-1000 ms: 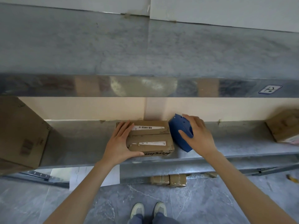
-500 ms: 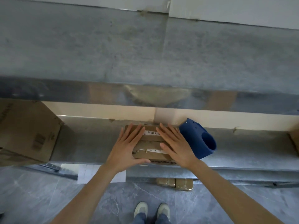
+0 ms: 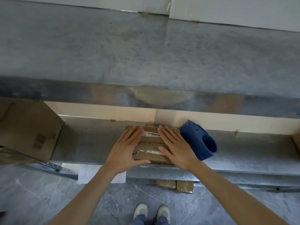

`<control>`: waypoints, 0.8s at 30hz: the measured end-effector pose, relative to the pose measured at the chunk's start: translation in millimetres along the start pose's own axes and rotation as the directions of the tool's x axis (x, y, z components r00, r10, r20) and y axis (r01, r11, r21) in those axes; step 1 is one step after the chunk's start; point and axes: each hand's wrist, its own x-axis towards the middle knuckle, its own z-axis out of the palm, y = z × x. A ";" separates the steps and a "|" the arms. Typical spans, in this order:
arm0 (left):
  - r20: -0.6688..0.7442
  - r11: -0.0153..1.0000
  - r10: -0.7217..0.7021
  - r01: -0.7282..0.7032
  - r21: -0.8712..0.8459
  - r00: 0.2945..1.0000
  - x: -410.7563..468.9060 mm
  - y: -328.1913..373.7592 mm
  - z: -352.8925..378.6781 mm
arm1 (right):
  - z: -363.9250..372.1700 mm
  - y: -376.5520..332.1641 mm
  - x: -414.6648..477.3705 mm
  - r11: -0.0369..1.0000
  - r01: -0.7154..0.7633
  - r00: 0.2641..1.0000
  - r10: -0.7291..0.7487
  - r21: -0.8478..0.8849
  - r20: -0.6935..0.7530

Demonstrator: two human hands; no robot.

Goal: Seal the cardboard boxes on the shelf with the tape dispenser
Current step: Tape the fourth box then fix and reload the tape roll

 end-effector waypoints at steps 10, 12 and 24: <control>-0.077 0.902 -0.212 0.165 -0.399 0.974 0.2 3.4 8.2 | 19.4 1.7 -0.1 0.854 -0.083 0.938 0.240 0.513 -0.249; -0.101 0.890 -0.214 0.151 -0.430 0.972 0.1 3.4 8.3 | 19.5 1.4 -0.5 0.859 -0.078 0.940 0.232 0.506 -0.249; -0.097 0.981 0.171 -0.160 0.112 0.981 -1.1 -8.6 10.7 | 7.4 4.2 0.1 0.985 0.141 0.988 -0.146 -0.103 -0.043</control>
